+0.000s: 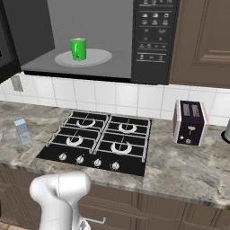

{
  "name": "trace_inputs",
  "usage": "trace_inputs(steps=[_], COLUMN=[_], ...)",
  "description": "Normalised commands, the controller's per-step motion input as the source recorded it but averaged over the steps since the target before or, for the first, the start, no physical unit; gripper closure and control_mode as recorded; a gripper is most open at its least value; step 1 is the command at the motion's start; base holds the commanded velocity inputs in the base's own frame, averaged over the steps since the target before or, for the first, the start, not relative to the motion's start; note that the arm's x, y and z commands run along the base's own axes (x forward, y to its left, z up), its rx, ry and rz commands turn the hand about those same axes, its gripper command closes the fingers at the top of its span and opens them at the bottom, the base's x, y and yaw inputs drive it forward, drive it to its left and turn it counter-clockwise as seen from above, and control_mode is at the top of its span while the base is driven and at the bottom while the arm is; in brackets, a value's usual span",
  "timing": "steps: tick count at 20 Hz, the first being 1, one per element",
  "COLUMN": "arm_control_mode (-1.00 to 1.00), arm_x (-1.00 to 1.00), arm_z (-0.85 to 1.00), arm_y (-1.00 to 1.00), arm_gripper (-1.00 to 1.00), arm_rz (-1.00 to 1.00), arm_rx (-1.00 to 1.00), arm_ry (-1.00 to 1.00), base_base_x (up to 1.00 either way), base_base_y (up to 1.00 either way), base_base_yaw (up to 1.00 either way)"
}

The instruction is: Place the microwavable item in the microwave. Then, close the microwave door and press the start button.

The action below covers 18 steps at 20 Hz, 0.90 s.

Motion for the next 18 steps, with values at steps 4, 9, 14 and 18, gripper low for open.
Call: trace_inputs(steps=[4,9,14,18], arm_control_mode=[-1.0,-1.0,-1.0,-1.0], arm_x=[-0.01,-0.03,-0.07,-0.11], arm_z=[0.23,0.51,0.59,0.56], arm_y=[0.41,0.05,-0.12,-0.39], arm_gripper=[-1.0,-1.0,-1.0,-1.0], arm_rz=[-0.2,-0.18,-0.13,-0.12], arm_rx=[-0.07,0.0,0.0,0.0], arm_ry=[0.08,0.03,0.0,0.0], base_base_x=[0.0,0.0,0.0,0.0], base_base_y=[0.0,0.0,0.0,0.0], base_base_yaw=[0.0,0.0,0.0,0.0])
